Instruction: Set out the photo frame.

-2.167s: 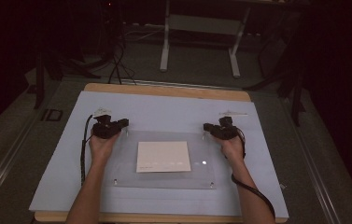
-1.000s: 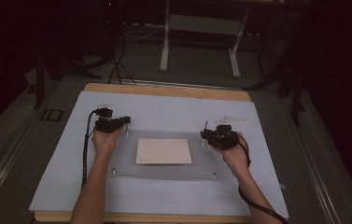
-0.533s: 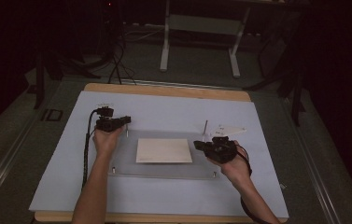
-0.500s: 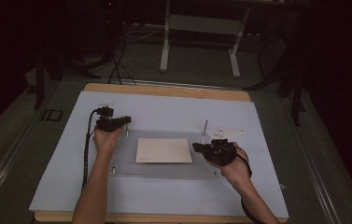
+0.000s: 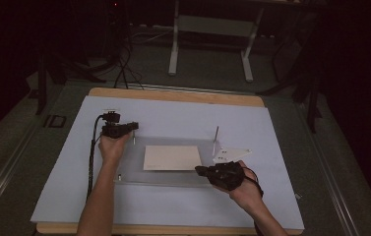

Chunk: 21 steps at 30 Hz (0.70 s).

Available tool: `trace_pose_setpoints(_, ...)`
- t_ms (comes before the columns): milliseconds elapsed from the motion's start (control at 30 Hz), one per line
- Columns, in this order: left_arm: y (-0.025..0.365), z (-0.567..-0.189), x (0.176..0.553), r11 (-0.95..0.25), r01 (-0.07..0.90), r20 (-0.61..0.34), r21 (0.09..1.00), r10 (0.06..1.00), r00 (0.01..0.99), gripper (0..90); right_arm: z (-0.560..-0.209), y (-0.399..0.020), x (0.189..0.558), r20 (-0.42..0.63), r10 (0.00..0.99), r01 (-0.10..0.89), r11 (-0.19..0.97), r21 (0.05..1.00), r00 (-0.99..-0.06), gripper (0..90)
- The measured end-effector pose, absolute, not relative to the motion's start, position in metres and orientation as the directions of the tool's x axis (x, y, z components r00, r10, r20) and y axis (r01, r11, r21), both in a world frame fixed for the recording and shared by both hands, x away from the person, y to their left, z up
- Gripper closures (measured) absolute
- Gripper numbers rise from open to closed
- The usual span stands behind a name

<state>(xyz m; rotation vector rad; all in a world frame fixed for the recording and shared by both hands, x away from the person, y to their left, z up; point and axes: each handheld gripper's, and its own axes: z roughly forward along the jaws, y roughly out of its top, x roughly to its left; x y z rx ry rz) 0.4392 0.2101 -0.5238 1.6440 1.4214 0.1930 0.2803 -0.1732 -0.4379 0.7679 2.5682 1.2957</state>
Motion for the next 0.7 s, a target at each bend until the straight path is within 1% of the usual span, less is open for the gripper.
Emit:
trace_pose_setpoints(167, 0.209, -0.524, 0.440, 0.101, 0.703, -0.432, 0.704, 0.847, 0.310, 82.3, -0.438, -0.168, 0.265, 0.114, 0.454, 0.352, 0.483, 0.802, -0.884, 90.0)
trace_pose_setpoints(333, 0.209, -0.524, 0.441, 0.101, 0.705, -0.431, 0.702, 0.849, 0.307, 82.3, -0.441, -0.164, 0.257, 0.117, 0.435, 0.341, 0.486, 0.805, -0.893, 90.0)
trace_pose_setpoints(433, 0.209, -0.524, 0.442, 0.111, 0.708, -0.438, 0.698, 0.847, 0.300, 82.3, -0.450, -0.157, 0.250, 0.082, 0.434, 0.318, 0.504, 0.803, -0.897, 89.9)
trace_pose_setpoints(533, 0.209, -0.524, 0.442, 0.109, 0.709, -0.439, 0.696, 0.847, 0.301, 82.2, -0.456, -0.154, 0.248, 0.071, 0.443, 0.317, 0.511, 0.799, -0.894, 90.0)
trace_pose_setpoints(600, 0.209, -0.524, 0.443, 0.106, 0.712, -0.439, 0.694, 0.846, 0.302, 82.2, -0.462, -0.149, 0.245, 0.047, 0.436, 0.292, 0.514, 0.807, -0.899, 90.0)
trace_pose_setpoints(633, 0.209, -0.523, 0.444, 0.104, 0.717, -0.441, 0.690, 0.846, 0.301, 82.2, -0.465, -0.145, 0.244, 0.016, 0.455, 0.283, 0.524, 0.803, -0.890, 90.0)
trace_pose_setpoints(700, 0.210, -0.523, 0.444, 0.106, 0.721, -0.447, 0.685, 0.843, 0.301, 82.1, -0.470, -0.143, 0.246, 0.012, 0.468, 0.289, 0.524, 0.801, -0.883, 90.0)
